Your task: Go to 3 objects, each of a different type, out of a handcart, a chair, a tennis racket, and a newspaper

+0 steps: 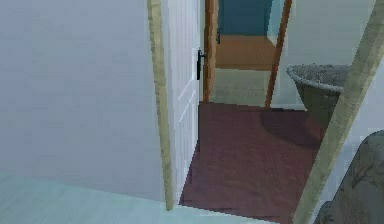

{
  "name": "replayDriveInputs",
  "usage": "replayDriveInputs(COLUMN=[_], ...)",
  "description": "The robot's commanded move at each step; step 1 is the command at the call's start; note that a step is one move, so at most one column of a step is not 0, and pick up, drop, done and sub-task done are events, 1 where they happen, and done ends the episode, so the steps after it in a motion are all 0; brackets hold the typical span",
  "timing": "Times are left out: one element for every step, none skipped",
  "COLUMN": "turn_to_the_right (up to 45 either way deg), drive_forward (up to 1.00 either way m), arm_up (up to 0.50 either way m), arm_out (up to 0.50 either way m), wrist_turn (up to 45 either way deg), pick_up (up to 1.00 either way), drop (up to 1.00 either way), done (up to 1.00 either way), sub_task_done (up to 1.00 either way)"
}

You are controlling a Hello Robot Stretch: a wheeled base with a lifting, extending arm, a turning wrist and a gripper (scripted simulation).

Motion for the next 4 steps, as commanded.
replayDriveInputs(turn_to_the_right=[9.0, 0.0, 3.0, 0.0], drive_forward=[0.00, 0.55, 0.00, 1.00], arm_up=[0.00, 0.00, 0.00, 0.00], arm_out=[0.00, 0.00, 0.00, 0.00], wrist_turn=[0.0, 0.0, 0.0, 0.0], pick_up=[0.00, 0.00, 0.00, 0.00], drop=[0.00, 0.00, 0.00, 0.00], done=[0.00, 0.00, 0.00, 0.00], sub_task_done=[0.00, 0.00, 0.00, 0.00])
